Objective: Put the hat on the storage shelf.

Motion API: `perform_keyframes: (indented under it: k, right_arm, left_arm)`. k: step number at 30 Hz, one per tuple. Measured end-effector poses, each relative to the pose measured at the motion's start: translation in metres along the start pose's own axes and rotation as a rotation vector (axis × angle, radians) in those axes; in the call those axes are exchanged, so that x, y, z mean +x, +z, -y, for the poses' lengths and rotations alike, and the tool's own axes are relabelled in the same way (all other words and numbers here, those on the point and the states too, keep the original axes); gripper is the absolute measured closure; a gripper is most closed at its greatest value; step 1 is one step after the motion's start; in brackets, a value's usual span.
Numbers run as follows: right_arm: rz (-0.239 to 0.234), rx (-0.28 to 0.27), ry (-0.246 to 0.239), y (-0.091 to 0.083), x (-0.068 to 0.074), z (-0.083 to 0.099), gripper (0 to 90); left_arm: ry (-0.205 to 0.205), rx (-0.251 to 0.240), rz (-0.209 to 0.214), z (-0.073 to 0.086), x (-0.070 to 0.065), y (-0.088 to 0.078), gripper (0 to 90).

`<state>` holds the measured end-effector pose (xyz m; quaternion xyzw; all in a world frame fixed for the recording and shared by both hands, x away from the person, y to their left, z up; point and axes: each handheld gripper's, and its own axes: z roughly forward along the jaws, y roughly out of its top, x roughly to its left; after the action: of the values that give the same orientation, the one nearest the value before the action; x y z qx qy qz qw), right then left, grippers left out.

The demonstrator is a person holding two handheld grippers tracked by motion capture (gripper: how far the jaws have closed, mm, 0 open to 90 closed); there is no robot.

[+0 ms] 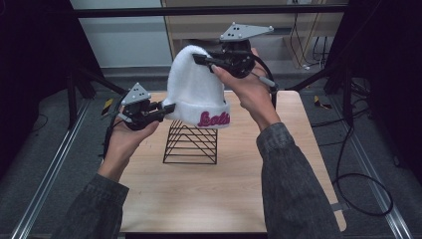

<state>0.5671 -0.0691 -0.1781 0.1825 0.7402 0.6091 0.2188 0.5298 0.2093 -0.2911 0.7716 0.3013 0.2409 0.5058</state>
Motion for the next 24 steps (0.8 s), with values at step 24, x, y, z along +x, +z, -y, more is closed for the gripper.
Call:
perform_keyframes:
  k: [24]
  right_arm:
    - [-0.017,0.026,0.024,0.012,-0.001,0.013,82.9]
  left_arm:
    - [-0.009,0.009,-0.02,0.013,0.006,-0.008,74.0]
